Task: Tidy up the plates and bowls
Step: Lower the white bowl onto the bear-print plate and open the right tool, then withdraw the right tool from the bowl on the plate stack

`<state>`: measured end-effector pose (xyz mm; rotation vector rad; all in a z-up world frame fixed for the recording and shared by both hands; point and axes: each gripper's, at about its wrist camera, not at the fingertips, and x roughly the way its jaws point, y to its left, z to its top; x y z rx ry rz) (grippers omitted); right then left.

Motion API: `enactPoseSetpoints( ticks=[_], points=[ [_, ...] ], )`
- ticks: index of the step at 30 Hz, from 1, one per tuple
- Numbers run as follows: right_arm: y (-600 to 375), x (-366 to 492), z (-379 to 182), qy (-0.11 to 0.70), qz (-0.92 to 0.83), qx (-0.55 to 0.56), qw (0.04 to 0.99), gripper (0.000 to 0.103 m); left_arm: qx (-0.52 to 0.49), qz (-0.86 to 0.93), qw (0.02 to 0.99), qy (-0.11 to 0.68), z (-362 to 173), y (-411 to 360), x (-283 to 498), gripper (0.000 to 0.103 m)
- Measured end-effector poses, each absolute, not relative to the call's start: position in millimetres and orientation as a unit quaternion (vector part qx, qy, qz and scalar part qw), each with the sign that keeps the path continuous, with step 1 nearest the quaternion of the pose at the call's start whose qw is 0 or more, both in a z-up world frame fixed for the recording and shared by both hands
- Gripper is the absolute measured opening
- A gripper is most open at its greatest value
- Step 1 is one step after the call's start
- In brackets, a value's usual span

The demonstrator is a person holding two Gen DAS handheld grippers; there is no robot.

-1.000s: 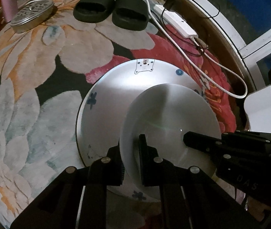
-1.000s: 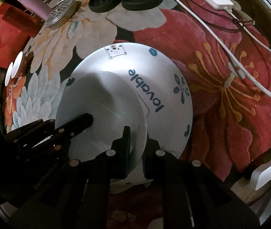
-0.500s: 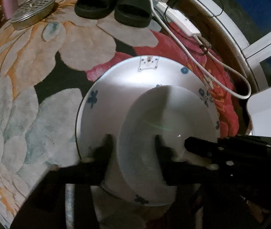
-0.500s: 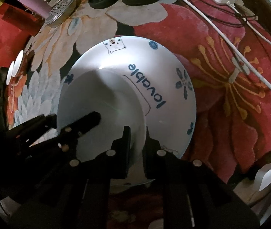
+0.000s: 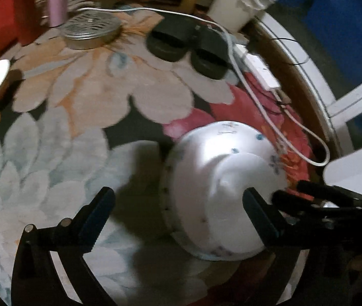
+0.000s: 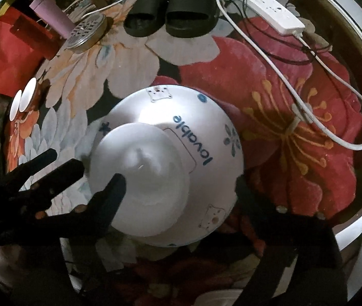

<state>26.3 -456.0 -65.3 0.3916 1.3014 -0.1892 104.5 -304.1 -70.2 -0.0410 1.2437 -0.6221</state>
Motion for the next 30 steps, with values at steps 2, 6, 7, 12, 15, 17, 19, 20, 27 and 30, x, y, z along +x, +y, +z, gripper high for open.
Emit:
enactPoseSetpoints(
  ticks=[2,6,7,12,15,17,19,20,27,30],
  points=[
    [-449.4,28.8,-63.4,0.599,-0.083,0.177,0.776,0.094,-0.021,-0.275,0.771,0.574,-72.0,-294.1,107.1,0.101],
    [-432.6,34.8,-62.3,0.601,-0.067,0.159,0.781,0.094,-0.022,-0.259,0.775,0.576,-74.6,-275.9,108.2,0.101],
    [-430.8,35.0,-62.3,0.602,-0.064,0.157,0.780,0.094,-0.022,-0.256,0.776,0.577,-75.1,-271.5,108.4,0.101],
    [-419.4,38.0,-64.8,0.604,-0.057,0.153,0.780,0.094,-0.025,-0.244,0.778,0.578,-75.9,-254.6,109.4,0.101],
    [-414.2,39.8,-65.1,0.604,-0.056,0.149,0.781,0.094,-0.025,-0.238,0.781,0.577,-75.5,-245.4,109.6,0.101],
    [-411.3,41.0,-65.0,0.603,-0.056,0.147,0.782,0.094,-0.027,-0.234,0.781,0.578,-75.7,-239.8,110.1,0.101],
    [-408.4,42.2,-65.9,0.604,-0.055,0.146,0.781,0.094,-0.027,-0.230,0.782,0.579,-76.4,-234.6,110.2,0.101],
    [-406.4,42.7,-66.5,0.605,-0.054,0.145,0.781,0.094,-0.028,-0.228,0.782,0.580,-76.9,-232.1,110.5,0.101],
    [-395.9,45.5,-68.0,0.605,-0.049,0.137,0.783,0.095,-0.032,-0.217,0.782,0.584,-81.1,-216.8,112.4,0.101],
    [-393.3,46.4,-69.4,0.606,-0.049,0.136,0.782,0.095,-0.034,-0.212,0.782,0.585,-82.3,-210.7,113.2,0.101]
  ],
)
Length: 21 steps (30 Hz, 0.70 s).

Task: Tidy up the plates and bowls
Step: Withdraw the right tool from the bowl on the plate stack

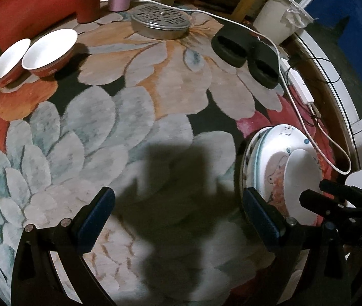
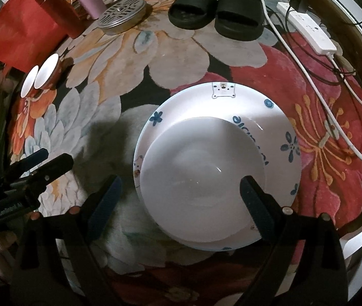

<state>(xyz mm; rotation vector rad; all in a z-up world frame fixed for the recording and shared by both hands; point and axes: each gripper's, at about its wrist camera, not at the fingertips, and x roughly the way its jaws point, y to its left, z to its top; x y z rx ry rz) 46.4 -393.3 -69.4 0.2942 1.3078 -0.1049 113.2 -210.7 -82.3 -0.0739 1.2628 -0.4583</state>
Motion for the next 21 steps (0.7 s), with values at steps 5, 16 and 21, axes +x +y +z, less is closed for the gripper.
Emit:
enactPoseSetpoints(
  ticks=[5,16,21],
  points=[
    [-387.1,48.3,-68.8,0.603,-0.047,0.131,0.785,0.095,-0.038,-0.204,0.783,0.587,-84.0,-199.9,114.2,0.101],
    [-369.9,52.9,-72.1,0.604,-0.036,0.122,0.786,0.095,-0.045,-0.184,0.784,0.590,-89.4,-174.2,116.1,0.101],
    [-362.1,55.1,-74.4,0.607,-0.032,0.118,0.786,0.095,-0.048,-0.176,0.785,0.592,-91.4,-162.8,116.2,0.101]
  ],
)
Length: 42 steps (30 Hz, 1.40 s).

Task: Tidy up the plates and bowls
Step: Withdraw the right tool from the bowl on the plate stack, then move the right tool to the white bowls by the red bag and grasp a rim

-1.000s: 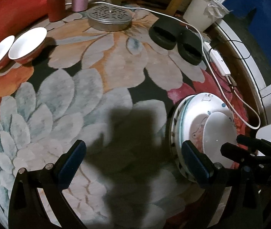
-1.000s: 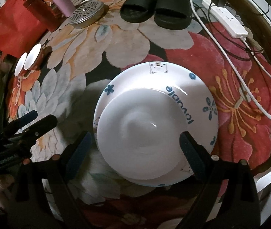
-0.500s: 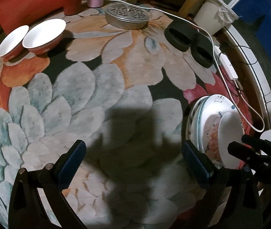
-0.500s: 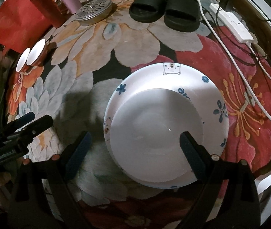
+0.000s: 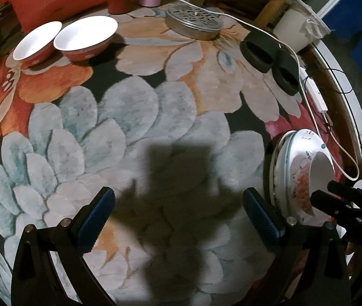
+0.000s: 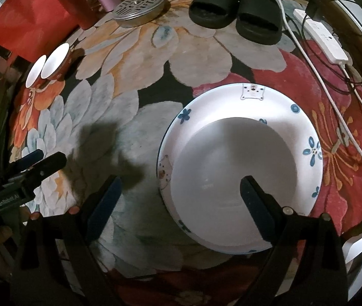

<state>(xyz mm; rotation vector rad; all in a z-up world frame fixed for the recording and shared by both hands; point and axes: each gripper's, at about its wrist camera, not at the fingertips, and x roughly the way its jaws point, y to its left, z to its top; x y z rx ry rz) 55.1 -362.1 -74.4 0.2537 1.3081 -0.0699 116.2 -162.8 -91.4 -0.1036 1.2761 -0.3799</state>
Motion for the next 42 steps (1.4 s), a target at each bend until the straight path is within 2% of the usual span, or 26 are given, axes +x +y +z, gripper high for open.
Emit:
enactPoseSetpoints(
  ticks=[26,42],
  points=[
    [-323.6,61.6,-80.3,0.608,-0.007,0.091,0.788,0.096,-0.064,-0.138,0.786,0.600,-98.5,-110.8,113.4,0.101],
    [-320.4,62.8,-82.4,0.611,-0.004,0.088,0.787,0.096,-0.067,-0.133,0.787,0.598,-98.9,-104.7,114.6,0.101]
  ],
)
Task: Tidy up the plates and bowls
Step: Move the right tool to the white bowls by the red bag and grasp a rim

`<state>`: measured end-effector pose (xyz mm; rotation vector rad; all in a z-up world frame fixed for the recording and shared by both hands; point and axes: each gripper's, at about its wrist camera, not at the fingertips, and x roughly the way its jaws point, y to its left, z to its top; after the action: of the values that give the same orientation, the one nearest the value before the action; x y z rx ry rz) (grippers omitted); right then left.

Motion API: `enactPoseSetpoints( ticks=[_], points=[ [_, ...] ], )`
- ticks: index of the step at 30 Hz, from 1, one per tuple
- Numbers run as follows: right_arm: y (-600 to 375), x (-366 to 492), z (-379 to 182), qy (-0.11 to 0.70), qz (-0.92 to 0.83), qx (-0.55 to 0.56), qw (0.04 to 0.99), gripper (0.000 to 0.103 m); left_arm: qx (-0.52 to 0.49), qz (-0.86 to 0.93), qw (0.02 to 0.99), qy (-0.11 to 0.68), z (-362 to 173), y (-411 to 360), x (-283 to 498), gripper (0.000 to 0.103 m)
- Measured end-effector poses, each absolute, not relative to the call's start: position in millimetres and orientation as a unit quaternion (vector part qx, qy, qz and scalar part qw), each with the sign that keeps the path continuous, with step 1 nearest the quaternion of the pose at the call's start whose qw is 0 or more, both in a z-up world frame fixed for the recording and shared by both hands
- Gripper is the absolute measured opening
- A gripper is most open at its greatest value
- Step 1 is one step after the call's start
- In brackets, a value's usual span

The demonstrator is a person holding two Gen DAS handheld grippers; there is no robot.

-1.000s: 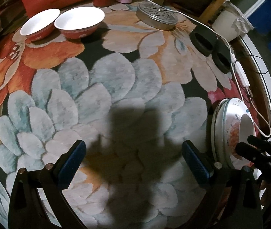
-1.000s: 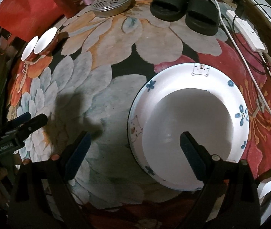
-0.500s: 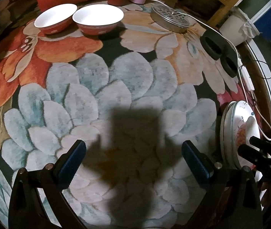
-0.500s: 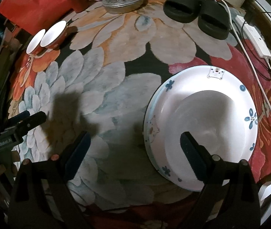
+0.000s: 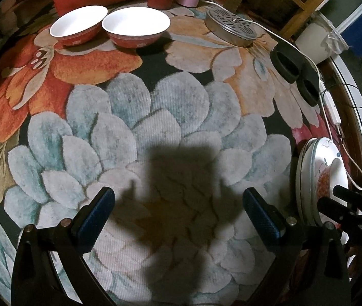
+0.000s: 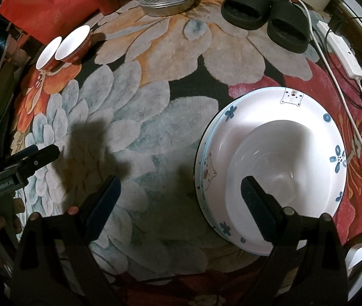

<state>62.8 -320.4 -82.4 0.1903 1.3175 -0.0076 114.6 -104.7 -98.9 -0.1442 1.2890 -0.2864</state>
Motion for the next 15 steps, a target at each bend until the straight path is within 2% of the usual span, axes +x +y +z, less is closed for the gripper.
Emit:
enactPoseSetpoints(
  ticks=[7,15],
  points=[
    [-318.0,68.3,-81.6,0.608,-0.001,0.082,0.790,0.096,-0.071,-0.129,0.789,0.596,-100.9,-98.7,122.6,0.101],
    [-292.8,111.3,-81.5,0.599,0.030,0.070,0.797,0.097,-0.108,-0.104,0.795,0.588,-113.6,-72.5,151.0,0.101]
  ],
)
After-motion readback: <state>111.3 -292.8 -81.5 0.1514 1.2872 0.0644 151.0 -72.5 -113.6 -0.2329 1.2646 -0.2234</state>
